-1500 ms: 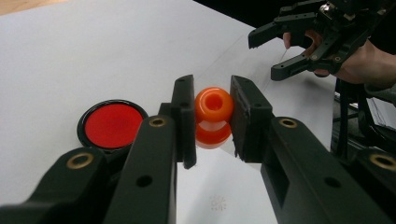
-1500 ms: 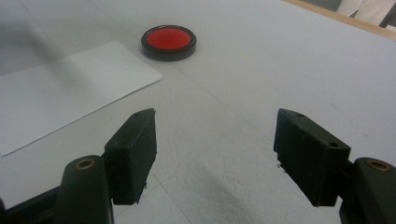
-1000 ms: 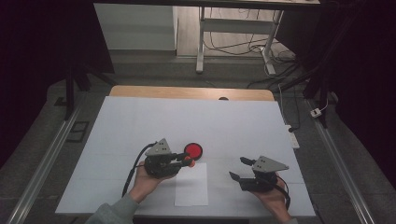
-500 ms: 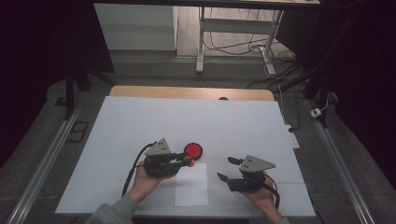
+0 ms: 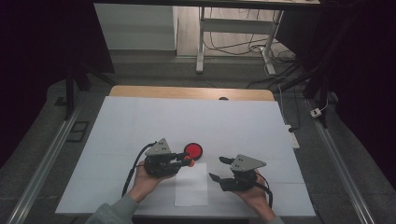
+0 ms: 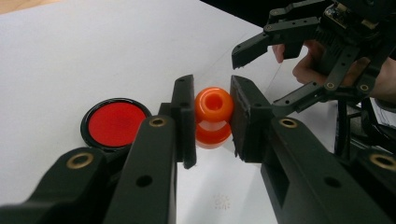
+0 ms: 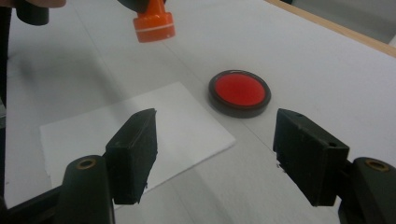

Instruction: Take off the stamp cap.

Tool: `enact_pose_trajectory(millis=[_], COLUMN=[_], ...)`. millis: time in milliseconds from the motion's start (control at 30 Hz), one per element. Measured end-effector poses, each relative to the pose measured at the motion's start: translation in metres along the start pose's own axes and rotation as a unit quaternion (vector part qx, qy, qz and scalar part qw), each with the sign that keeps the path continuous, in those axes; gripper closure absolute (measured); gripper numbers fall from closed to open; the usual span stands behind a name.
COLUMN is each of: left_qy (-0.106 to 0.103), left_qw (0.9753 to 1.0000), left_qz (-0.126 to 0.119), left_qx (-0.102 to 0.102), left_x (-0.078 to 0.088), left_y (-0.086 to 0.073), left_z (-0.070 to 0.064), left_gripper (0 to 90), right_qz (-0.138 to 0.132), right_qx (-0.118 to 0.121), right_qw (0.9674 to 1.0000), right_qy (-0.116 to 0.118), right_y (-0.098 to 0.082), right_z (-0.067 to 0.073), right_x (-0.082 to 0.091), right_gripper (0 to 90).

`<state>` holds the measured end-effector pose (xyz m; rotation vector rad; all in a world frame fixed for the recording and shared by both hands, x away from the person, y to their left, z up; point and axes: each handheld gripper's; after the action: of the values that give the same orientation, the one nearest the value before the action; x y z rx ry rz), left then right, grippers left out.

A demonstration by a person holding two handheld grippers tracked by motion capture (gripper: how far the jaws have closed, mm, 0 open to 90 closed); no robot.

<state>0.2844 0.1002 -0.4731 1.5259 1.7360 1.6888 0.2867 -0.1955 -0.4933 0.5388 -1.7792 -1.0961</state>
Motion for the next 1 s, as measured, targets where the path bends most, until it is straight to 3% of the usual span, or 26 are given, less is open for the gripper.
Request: enact_pose_trajectory(millis=[500,1000], left_qy=[0.000,-0.004], left_qw=[1.0000,1.0000], left_qz=[0.003,0.004], left_qx=[-0.001,0.005], left_x=[-0.002,-0.009], left_y=[0.000,0.001], left_z=[-0.001,-0.001], left_gripper=[72.2,72.2], right_qz=[-0.010,-0.015], right_qx=[0.009,0.019], right_qw=[0.9997,0.9993], right_qy=[0.022,0.029], right_y=[0.011,0.023], right_z=[0.008,0.012], right_x=[-0.018,-0.027], right_gripper=[30.4,30.9])
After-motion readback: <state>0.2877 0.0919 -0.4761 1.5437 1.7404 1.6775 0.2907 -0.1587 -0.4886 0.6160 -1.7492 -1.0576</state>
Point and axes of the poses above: each handheld gripper's, and its own axes: x roughly backward along the jaws, y roughly out of its top, z roughly to its left, and after that the axes turned 5 degrees about x, right-handed
